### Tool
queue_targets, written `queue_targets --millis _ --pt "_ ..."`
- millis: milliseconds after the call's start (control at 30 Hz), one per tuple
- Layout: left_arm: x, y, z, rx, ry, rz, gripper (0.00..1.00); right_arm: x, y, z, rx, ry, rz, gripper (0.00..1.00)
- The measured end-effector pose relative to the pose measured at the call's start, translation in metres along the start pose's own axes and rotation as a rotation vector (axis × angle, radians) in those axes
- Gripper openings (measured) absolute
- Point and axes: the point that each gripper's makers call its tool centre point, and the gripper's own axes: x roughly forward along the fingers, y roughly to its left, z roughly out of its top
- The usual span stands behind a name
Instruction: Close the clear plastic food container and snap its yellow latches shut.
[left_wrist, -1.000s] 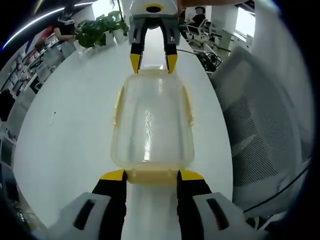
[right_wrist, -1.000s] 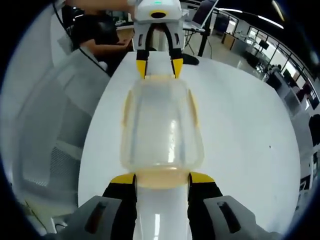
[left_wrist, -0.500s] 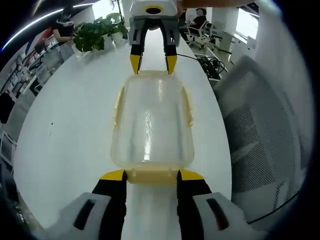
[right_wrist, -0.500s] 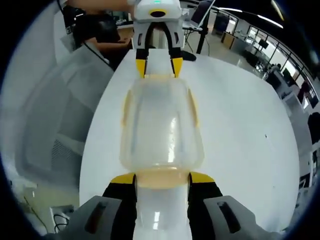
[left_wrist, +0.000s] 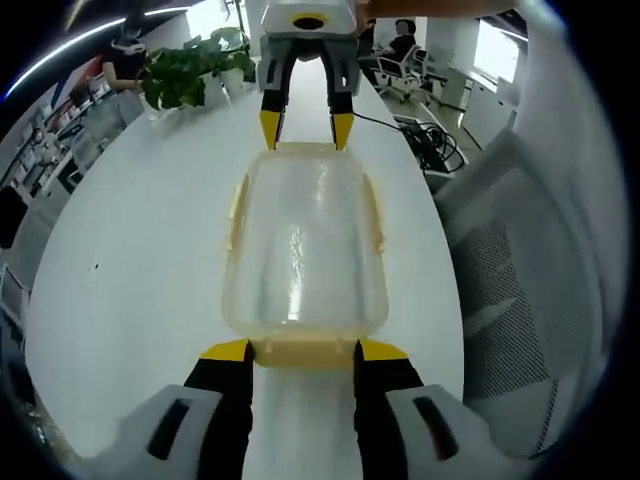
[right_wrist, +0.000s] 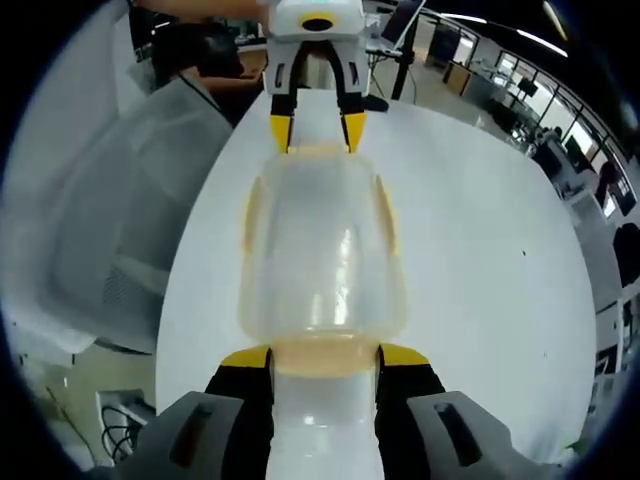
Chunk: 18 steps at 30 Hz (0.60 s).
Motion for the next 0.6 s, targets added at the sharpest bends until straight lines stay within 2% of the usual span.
queue_targets --millis 600 --pt "0.022 0.004 0.030 0.003 -0.009 -0.005 0.38 -0.013 -0.004 -0.036 0.005 0.014 0.004 0.38"
